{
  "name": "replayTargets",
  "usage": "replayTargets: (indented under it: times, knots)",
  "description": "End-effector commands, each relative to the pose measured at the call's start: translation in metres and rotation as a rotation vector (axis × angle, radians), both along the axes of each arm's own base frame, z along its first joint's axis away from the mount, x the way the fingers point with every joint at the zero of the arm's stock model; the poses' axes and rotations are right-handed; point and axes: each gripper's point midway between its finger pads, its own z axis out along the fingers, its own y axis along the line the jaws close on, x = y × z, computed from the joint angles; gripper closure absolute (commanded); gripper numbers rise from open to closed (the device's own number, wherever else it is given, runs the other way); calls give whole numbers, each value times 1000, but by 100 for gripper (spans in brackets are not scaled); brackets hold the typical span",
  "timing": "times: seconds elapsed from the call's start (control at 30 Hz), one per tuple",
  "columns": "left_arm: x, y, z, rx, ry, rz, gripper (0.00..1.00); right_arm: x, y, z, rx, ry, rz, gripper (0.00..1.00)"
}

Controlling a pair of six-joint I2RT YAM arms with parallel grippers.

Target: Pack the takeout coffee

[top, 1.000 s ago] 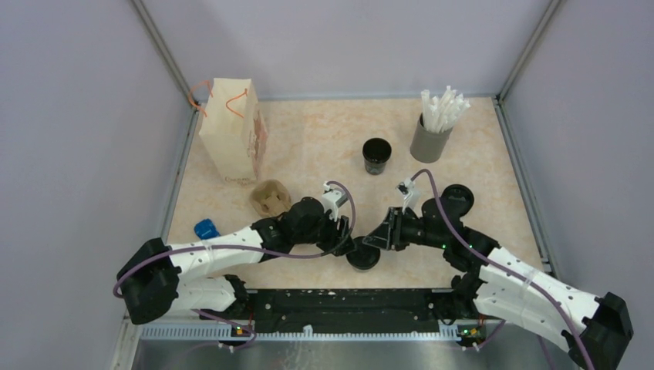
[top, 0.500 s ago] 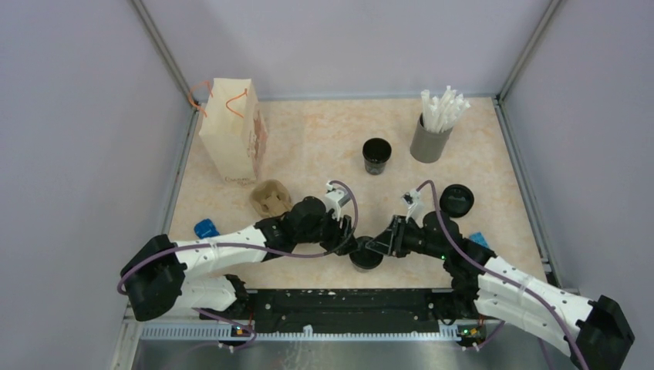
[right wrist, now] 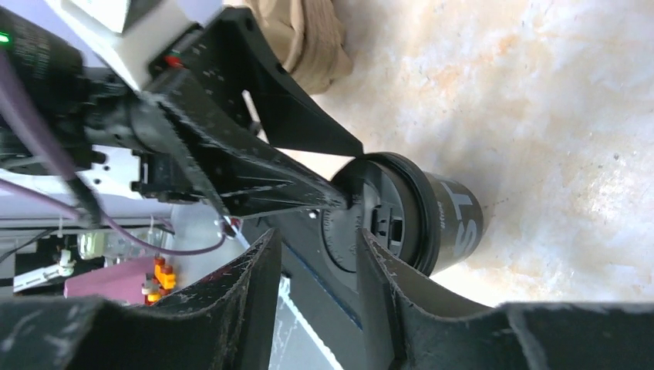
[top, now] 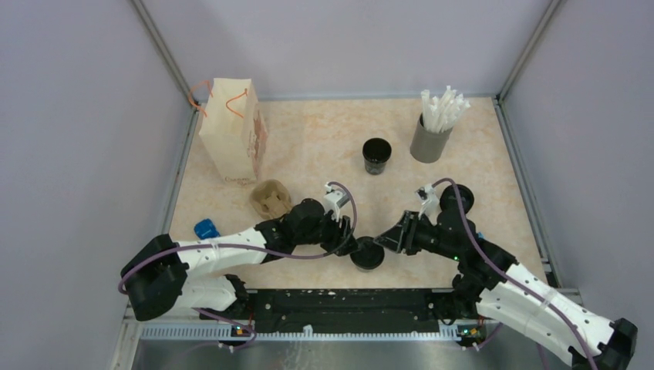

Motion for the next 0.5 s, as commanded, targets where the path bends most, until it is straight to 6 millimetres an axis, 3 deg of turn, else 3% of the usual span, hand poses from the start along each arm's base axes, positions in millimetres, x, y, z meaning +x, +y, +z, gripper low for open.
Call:
replayTargets:
  times: [0.0,0.27,0.47]
  knots:
    - [-16,33,-50,179,73,6,47,2,-16,17,-29,-27,-57,59]
    - [-18,32,-52,182,76,-2,47,1,-35,-21,-102,24,-132,64]
    - [-19,32,-50,179,74,-6,47,-2,-27,-37,-60,61,-113,67]
